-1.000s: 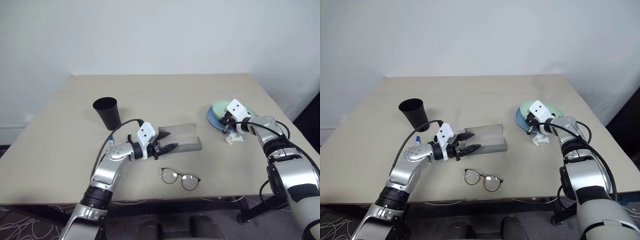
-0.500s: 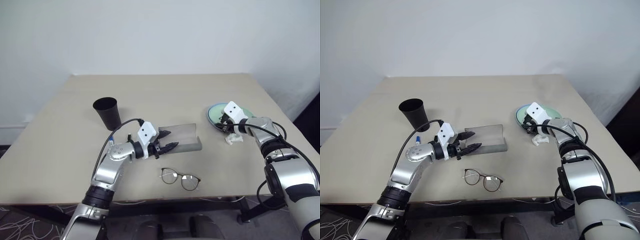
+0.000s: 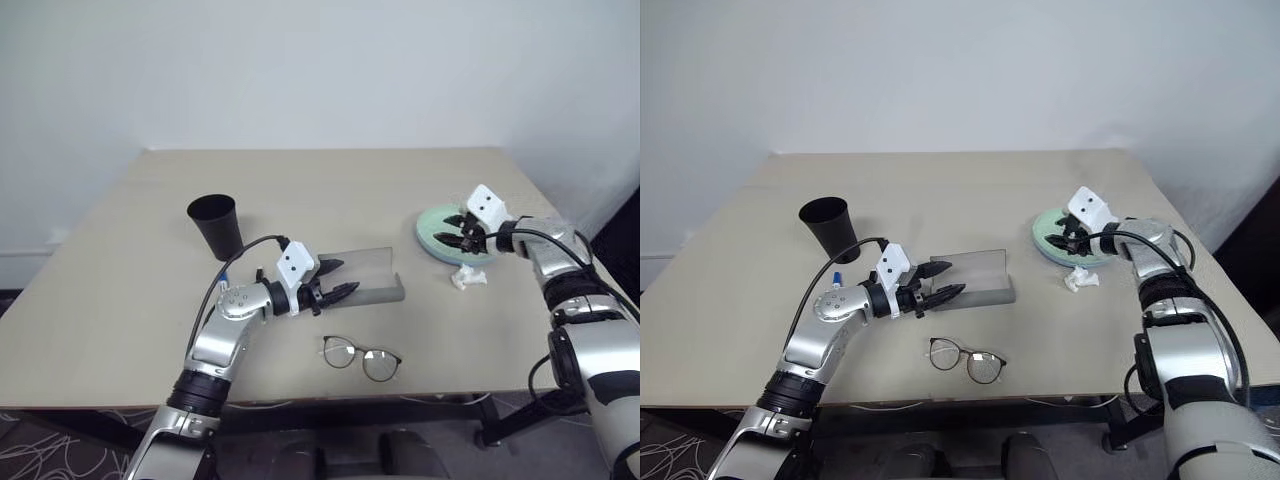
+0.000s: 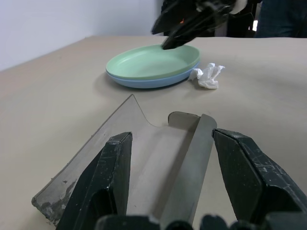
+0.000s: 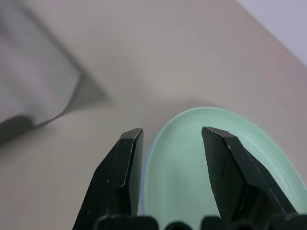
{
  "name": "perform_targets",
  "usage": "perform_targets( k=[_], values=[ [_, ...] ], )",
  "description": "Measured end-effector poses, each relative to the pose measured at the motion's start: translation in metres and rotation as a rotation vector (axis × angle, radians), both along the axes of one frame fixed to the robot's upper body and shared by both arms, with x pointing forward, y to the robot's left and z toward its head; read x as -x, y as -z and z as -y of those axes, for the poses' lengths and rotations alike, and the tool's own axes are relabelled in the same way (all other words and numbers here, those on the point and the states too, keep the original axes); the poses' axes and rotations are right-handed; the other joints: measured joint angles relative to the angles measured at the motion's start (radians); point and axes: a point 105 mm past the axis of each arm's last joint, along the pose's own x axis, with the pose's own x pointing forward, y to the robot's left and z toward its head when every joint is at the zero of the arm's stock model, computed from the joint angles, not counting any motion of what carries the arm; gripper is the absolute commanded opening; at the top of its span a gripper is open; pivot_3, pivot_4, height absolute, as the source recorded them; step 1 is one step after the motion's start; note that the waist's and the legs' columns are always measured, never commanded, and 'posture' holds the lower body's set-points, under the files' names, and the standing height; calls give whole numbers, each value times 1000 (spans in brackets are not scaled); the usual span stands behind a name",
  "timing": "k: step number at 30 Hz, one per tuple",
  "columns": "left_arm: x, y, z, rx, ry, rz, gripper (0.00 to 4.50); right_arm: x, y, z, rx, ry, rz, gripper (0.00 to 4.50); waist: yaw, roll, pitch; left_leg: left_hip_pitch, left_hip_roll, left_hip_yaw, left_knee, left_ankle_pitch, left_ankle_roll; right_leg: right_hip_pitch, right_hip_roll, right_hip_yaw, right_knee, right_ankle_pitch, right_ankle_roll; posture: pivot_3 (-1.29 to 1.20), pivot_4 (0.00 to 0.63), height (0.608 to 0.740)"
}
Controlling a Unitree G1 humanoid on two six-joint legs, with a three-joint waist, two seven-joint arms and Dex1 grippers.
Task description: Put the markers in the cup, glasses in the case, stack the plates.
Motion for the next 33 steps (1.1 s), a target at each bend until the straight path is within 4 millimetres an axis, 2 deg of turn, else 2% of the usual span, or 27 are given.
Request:
perform_targets(
  k=[4,8,17,22,30,33],
  values=[
    [0,0,0,1,0,0,2800,29,21,16,29,-59,-129,2101,-1,0,0,0,0,0,0,0,0,0,0,1,0,0,0,0,0,732],
    [0,0,2,8,5,0,2800,47,33,20,49,-90,-207,2101,-3,0,0,2,1,2,1,0,0,0,0,1,1,0,0,0,0,732],
    [1,0,3,9,12,-3,2800,47,34,18,53,-64,-215,2101,-1,0,0,0,0,2,4,1,-1,0,0,1,1,0,0,0,0,732],
    [1,0,3,9,13,-3,2800,42,50,16,46,-11,-233,2101,-1,0,0,0,0,1,4,1,-1,0,0,1,1,0,0,0,0,732],
    [1,0,3,8,14,-3,2800,31,55,30,88,91,-203,2101,-1,0,0,1,0,1,4,1,0,0,0,1,1,0,0,0,0,732],
    [1,0,3,8,14,-3,2800,31,59,31,86,101,-208,1505,-1,0,0,0,0,1,4,1,0,0,0,2,1,0,0,0,0,732]
  ],
)
